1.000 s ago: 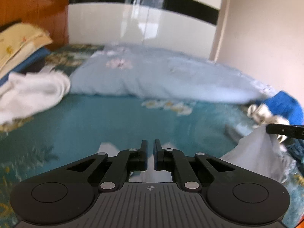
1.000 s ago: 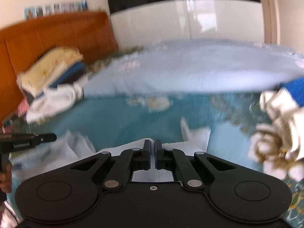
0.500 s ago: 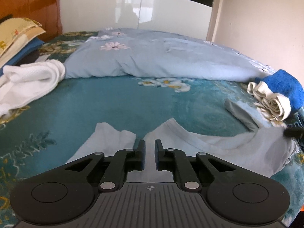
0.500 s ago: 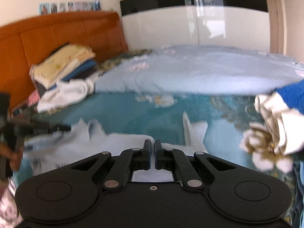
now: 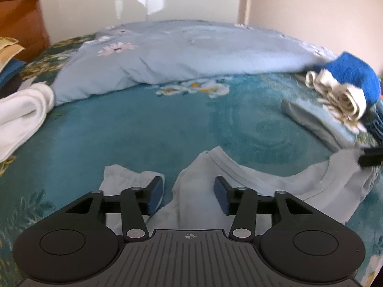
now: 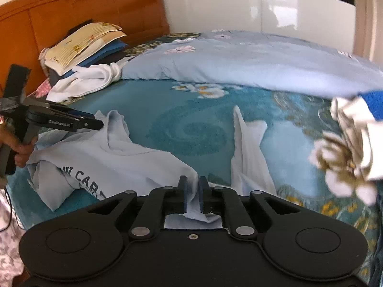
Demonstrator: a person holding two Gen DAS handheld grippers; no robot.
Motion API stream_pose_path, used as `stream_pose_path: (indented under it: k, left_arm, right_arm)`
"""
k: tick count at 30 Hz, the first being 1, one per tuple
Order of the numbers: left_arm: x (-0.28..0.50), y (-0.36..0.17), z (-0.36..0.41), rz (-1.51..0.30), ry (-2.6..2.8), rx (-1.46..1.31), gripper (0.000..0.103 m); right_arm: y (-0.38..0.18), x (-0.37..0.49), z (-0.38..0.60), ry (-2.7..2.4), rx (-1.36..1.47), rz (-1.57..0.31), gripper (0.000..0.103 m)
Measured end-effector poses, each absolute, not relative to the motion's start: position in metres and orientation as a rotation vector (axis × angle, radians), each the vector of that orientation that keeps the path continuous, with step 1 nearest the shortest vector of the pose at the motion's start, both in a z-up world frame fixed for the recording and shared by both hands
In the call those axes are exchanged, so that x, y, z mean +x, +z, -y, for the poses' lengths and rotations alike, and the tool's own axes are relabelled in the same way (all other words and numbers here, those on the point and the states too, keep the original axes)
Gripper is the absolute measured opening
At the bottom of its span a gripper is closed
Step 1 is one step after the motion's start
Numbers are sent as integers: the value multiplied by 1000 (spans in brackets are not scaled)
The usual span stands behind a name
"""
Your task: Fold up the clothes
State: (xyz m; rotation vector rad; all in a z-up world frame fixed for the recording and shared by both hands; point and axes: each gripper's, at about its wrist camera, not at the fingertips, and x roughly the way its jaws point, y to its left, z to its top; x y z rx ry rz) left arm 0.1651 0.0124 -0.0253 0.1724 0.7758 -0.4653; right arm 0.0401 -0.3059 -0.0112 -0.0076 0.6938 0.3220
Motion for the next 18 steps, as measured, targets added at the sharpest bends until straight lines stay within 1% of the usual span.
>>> stream_pose_path:
  k: [3,4,5,6,7,13,15,17,18]
  left_arm:
    - [173,-27,-17,-796,-507,173,57]
    - [175,-28,-19,-802,-519,171,61]
    - [178,-28,-21,-807,-530,170,64]
    - [180,-29,-21,-811,-540,173,64]
    - [182,-29,-22,-812,-553,179,64]
    - [190,-34,-15,-815,-635,246,64]
    - [192,-36,-13,-815,-664,249,62]
    - [192,-39,-13,-819,-684,239,56]
    - [192,-40,-13,-822,-691,230,55]
  right_arm:
    - [-9,49,305,354,-21,-693,31]
    - [-9,51,304,364,-28,-692,35]
    - [-9,54,302,371,-40,-691,38]
    - [-9,56,301,378,-52,-690,45]
    - [-10,59,300,385,-64,-689,50]
    - [-19,82,298,439,-81,-749,50]
    - [-22,89,300,453,-65,-776,51]
    - [-24,93,302,461,-40,-792,51]
    - [-25,94,302,467,-30,-798,50]
